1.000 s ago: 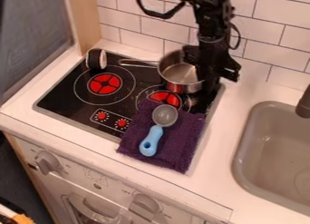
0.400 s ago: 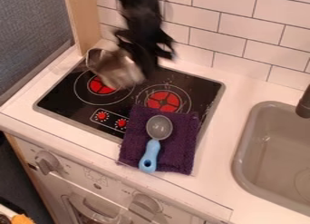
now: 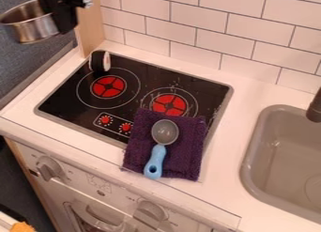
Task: Move the silver pot to the bottom left of the burner
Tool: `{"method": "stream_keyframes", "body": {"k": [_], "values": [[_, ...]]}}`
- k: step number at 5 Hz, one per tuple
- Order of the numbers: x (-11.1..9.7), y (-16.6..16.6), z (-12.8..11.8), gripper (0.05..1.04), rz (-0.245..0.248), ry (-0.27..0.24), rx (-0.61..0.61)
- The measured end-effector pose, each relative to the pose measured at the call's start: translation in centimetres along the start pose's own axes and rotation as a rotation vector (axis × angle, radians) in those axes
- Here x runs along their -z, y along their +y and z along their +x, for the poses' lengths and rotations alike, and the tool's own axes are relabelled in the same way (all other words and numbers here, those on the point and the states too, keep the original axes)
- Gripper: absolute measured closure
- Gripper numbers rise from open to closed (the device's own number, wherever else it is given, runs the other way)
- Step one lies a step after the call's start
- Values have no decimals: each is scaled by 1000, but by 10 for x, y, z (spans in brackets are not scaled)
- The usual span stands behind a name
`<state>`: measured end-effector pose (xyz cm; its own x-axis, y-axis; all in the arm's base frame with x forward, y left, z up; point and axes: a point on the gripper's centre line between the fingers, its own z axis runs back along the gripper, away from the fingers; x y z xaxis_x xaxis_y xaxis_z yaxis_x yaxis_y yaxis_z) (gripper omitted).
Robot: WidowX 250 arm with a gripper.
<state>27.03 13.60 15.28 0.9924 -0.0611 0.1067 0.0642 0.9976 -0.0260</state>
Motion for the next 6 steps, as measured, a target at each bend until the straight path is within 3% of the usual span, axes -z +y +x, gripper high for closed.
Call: {"method": "stream_keyframes", "body": {"k": [1, 2, 4, 6], "values": [[31, 21, -5, 1006, 68, 72, 1], [51, 27, -8, 1006, 114, 90, 7], [83, 26, -18, 1006, 139, 133, 12], [107, 16, -20, 1006, 131, 168, 29]]}}
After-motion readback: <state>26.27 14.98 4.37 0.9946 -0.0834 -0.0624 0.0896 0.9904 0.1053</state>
